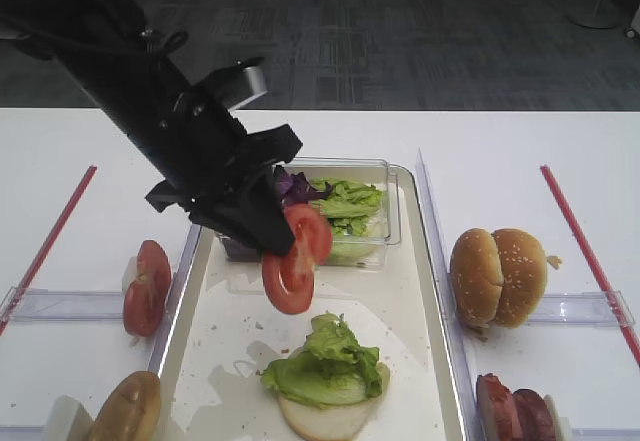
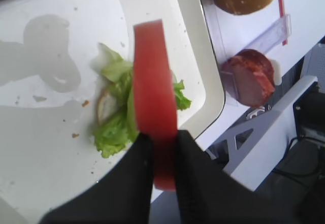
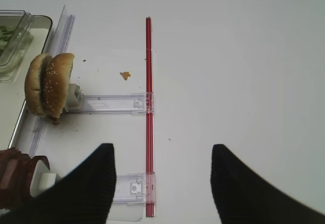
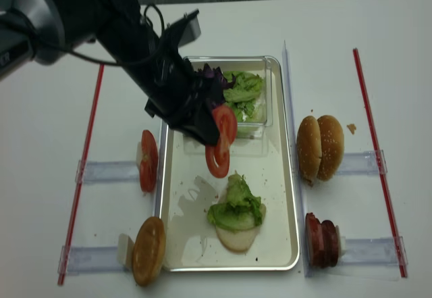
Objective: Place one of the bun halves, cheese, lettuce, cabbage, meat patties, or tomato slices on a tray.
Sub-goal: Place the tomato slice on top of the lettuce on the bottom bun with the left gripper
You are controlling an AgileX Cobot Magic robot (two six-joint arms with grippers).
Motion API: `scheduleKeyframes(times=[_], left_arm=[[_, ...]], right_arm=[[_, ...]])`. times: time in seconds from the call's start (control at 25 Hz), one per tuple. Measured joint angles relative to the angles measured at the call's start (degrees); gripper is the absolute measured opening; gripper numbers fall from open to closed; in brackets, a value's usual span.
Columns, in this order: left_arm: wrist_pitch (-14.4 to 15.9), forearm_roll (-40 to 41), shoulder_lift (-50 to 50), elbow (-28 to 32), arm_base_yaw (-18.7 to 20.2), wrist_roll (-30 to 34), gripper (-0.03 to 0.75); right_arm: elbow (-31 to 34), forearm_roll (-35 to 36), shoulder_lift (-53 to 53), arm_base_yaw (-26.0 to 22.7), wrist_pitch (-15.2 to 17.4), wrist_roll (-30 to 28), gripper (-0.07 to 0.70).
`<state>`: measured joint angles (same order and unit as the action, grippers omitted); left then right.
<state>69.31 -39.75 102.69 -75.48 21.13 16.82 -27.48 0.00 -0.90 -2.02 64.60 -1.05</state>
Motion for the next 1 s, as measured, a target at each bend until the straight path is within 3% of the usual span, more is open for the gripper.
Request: scheduleKeyframes(times=[0.32,1.0], left_arm=[[-0.20,-2.52,-0.46,4.37,2.66,3.42,0.072],[-0.43,-3.83,-0.47,4.57,7.67,4.71,0.072]], right_arm=[[0.00,0.00,0.00,0.00,0.00,0.00,0.445],[0.00,0.00,0.00,0.00,0.00,0.00,0.445]])
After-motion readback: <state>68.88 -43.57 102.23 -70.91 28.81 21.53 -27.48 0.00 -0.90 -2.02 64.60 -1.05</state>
